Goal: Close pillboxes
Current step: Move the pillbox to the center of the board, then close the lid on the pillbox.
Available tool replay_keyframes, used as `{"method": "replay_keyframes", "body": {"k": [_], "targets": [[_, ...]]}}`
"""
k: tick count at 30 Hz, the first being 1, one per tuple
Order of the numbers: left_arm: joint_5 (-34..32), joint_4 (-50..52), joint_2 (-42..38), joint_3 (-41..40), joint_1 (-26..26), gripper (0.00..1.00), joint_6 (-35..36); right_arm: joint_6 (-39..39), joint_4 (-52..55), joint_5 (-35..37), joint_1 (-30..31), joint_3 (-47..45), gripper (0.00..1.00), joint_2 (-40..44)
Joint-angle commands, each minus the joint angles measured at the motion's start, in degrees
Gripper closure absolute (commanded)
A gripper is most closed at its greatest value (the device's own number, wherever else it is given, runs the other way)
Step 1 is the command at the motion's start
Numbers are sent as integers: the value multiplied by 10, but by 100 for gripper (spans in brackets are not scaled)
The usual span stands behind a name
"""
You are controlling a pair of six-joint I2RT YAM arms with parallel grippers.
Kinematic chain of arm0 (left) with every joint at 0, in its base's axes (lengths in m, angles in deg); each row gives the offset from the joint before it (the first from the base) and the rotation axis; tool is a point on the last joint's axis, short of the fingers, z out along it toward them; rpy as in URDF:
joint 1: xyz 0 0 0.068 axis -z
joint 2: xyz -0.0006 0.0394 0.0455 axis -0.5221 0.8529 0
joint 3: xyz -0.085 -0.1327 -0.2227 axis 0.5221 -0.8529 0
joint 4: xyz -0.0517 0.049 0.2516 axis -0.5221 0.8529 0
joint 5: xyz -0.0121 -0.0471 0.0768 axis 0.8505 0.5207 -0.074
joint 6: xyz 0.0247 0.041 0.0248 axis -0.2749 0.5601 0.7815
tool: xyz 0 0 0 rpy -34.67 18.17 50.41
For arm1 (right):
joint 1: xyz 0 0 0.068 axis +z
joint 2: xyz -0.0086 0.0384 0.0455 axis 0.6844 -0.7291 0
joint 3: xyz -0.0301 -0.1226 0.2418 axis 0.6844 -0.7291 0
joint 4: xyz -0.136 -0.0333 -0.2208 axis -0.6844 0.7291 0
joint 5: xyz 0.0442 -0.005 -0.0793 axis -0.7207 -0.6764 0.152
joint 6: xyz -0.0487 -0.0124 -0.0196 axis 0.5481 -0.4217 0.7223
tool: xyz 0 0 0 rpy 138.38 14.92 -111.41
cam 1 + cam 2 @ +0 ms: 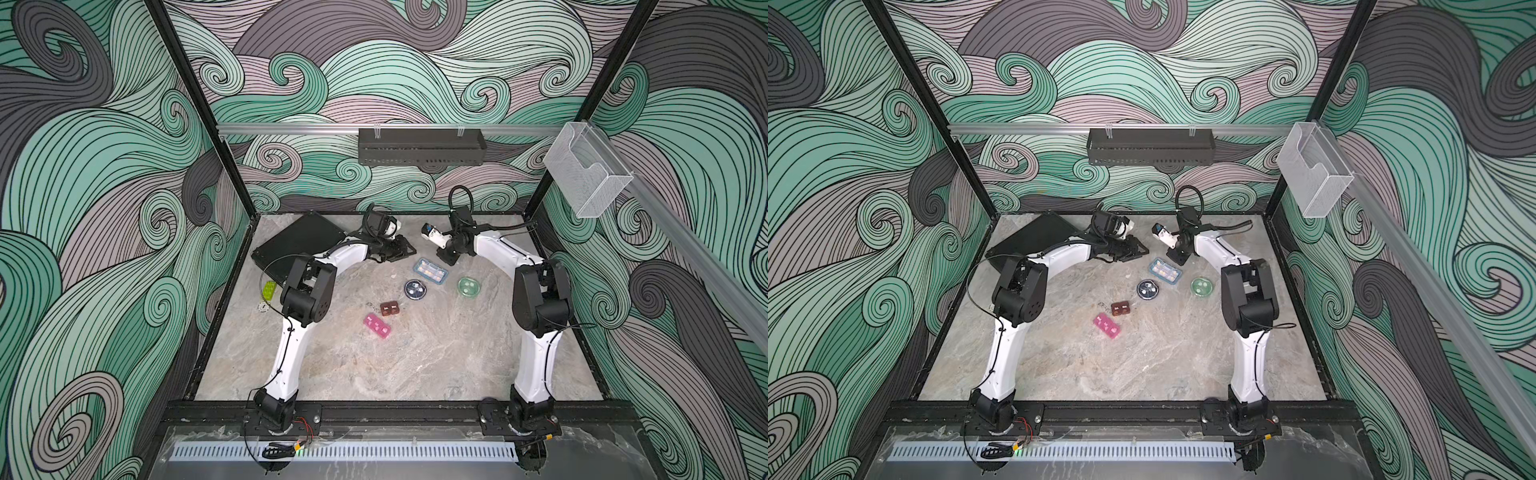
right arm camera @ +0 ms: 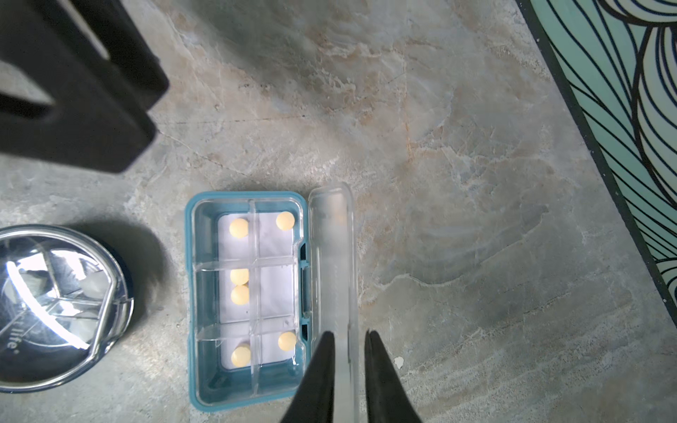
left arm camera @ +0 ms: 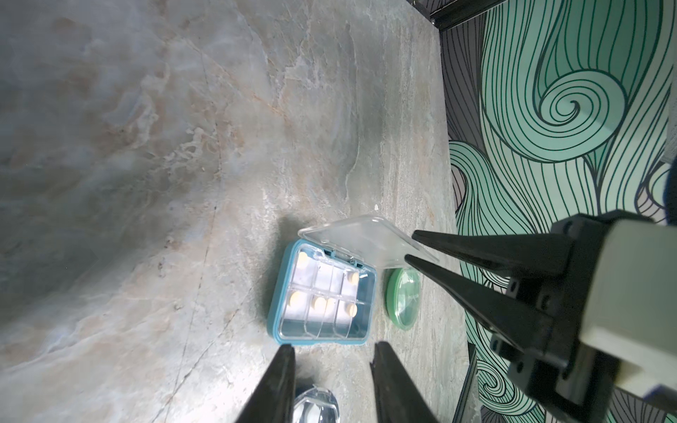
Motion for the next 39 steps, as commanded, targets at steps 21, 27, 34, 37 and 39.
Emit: {"method": "replay_keyframes", "body": {"k": [21, 27, 34, 37, 39], "targets": [[3, 19, 99, 92, 22, 69, -13, -125, 126, -149, -55, 94, 71, -16], [0, 18, 99, 87, 23, 70, -10, -112, 142, -149, -58, 89, 70, -26], [-14, 32, 98, 81, 27, 72, 6, -89, 143, -128, -60, 79, 69, -30], [-26, 54, 96, 84, 28, 73, 25, -86, 143, -126, -60, 78, 70, -33], [-30, 63, 97, 86, 29, 73, 31, -86, 143, -130, -61, 78, 70, -34]]}}
